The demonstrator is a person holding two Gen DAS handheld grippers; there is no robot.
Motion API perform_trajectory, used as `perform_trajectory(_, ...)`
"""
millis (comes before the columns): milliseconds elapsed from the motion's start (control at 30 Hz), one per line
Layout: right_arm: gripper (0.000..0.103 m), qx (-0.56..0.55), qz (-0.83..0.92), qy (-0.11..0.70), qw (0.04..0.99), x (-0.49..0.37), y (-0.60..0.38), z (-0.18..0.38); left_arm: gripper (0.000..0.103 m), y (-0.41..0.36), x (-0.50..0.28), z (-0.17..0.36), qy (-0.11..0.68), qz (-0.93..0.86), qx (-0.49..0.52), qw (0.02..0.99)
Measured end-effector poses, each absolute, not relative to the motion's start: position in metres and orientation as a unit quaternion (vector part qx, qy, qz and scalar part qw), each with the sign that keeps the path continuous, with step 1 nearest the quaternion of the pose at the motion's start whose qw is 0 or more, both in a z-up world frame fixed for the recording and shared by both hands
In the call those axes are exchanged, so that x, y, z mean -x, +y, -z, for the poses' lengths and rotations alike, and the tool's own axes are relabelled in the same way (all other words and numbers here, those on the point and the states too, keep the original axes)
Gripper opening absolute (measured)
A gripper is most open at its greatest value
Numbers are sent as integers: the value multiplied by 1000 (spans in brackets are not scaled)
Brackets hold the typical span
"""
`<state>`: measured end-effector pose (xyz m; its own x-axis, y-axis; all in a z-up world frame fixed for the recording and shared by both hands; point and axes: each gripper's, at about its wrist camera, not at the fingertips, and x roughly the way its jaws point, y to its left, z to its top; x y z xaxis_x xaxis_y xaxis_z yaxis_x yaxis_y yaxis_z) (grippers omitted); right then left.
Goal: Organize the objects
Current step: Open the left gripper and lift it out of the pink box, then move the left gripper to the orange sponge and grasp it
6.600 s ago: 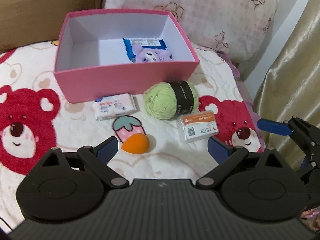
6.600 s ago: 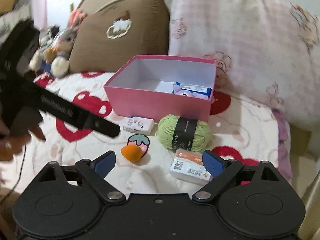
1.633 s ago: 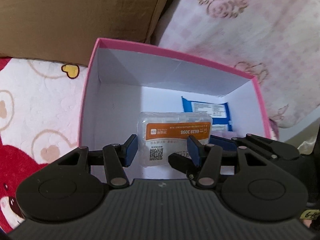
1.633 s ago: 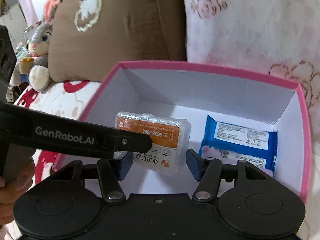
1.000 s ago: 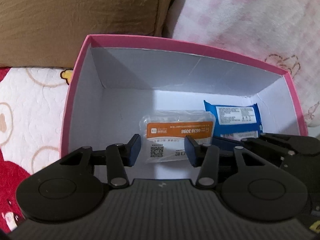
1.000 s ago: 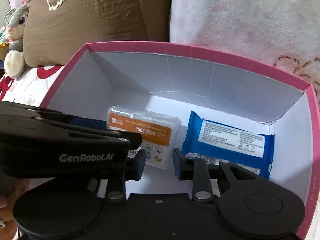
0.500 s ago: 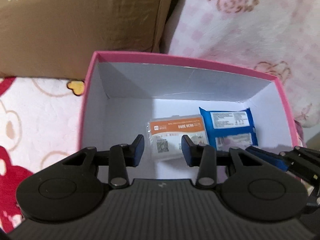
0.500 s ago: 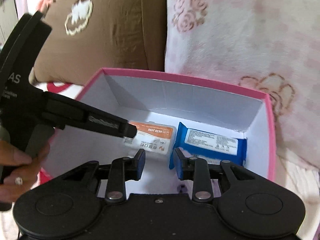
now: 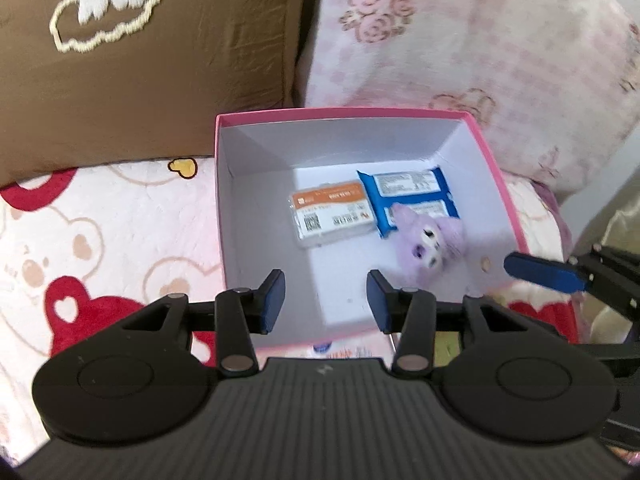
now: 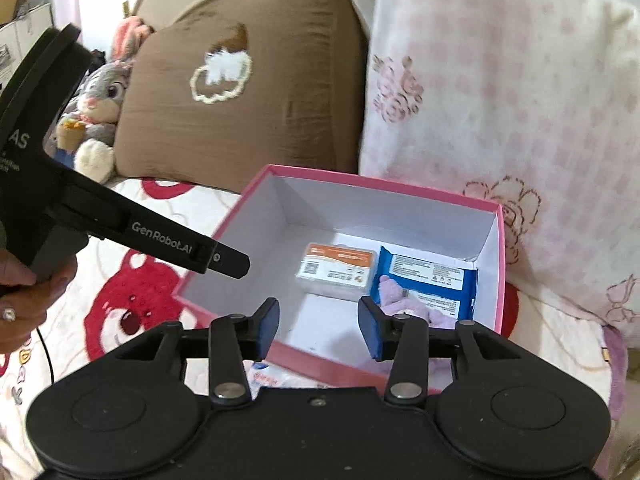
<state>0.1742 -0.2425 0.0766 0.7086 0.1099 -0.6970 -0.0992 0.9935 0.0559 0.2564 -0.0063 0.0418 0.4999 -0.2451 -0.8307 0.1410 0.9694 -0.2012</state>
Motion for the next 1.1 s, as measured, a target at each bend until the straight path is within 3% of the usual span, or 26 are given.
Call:
perform_trajectory(467, 68, 10, -83, 385, 919, -86, -207, -111, 64, 8, -171, -102, 473, 183, 6, 862)
perform_trajectory(700, 84, 13, -84, 386, 918, -53, -192, -108, 71, 6, -132, -96, 475, 198, -22, 857)
perform_trajectory(1100, 84, 11, -94, 408, 908, -35, -174, -74, 76, 15, -108, -56, 494, 210, -10, 843)
